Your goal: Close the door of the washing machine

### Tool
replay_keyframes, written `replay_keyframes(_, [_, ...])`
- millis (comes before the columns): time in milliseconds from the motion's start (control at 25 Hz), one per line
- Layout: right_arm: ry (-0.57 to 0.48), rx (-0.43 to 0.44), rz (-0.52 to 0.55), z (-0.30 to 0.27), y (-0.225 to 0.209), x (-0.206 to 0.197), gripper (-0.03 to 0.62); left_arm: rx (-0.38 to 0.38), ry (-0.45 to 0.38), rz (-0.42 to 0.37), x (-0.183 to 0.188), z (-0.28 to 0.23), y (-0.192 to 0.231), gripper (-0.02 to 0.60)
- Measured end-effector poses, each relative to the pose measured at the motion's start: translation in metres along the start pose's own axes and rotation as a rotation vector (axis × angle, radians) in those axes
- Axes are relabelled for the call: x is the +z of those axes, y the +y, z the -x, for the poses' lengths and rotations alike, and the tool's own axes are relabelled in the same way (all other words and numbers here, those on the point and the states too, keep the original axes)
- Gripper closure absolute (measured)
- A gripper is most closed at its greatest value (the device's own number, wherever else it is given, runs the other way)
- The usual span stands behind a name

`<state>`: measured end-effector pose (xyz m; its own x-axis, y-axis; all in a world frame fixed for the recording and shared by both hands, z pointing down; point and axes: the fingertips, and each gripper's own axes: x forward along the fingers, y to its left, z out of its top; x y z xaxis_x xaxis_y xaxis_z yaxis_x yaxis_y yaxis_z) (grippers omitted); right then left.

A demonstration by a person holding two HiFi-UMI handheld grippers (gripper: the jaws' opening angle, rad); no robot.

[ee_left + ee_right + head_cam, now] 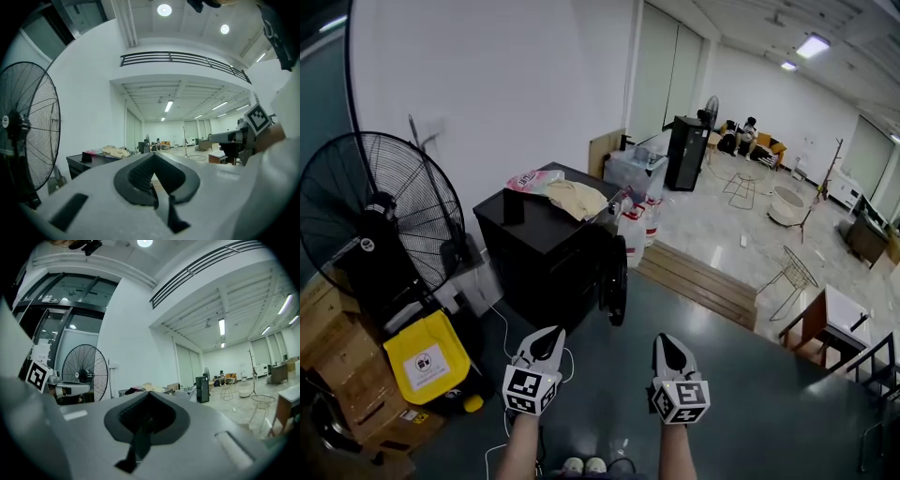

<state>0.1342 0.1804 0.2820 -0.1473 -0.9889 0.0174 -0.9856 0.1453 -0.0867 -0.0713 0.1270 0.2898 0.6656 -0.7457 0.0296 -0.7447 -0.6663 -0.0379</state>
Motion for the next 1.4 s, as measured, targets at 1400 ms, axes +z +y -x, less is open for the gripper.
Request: replay_keyframes(1400, [0.102, 0.12, -0.069, -0.056, -0.017, -0.074, 0.327, 0.104, 0.049, 0.091, -0.056, -0.016, 0.04, 0.583])
